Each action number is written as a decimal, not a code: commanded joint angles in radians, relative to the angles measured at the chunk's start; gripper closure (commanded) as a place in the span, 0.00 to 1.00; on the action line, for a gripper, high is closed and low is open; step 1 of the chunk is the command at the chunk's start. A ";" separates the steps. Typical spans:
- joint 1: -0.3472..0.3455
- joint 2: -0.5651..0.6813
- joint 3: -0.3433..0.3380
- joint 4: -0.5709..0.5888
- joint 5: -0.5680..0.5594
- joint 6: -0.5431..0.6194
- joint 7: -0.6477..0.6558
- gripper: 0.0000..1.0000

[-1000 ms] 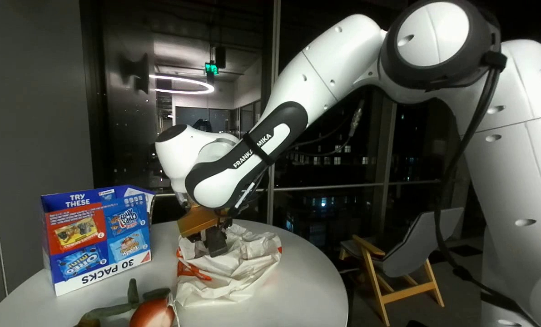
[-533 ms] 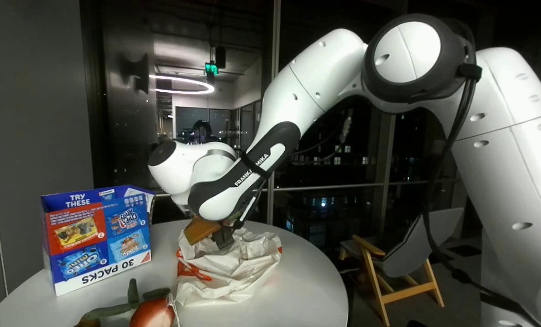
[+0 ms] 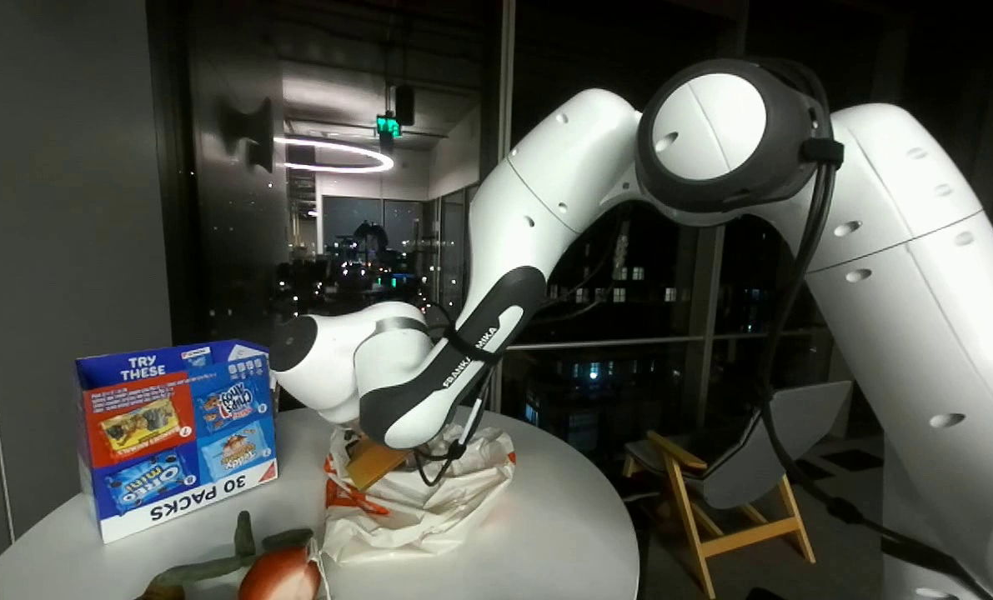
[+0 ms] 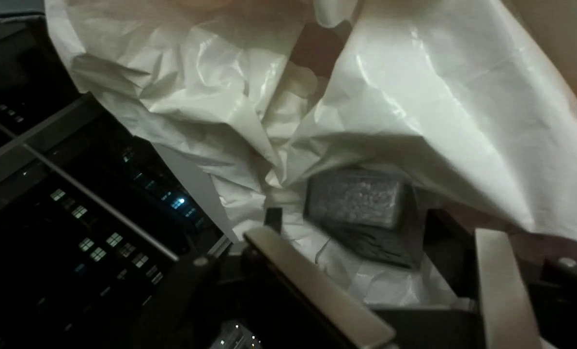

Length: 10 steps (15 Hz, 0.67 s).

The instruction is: Put the eraser, moose and radish in the plastic bag then pull up the plastic.

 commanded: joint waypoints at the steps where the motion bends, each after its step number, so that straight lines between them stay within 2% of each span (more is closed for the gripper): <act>1: 0.009 -0.062 0.022 -0.034 -0.012 -0.013 0.023 0.00; 4: 0.011 -0.167 0.075 -0.086 0.049 -0.023 -0.029 0.00; 6: -0.012 -0.247 0.140 -0.138 0.177 0.043 -0.133 0.00; 10: 0.011 -0.345 0.214 -0.196 0.422 0.109 -0.281 0.00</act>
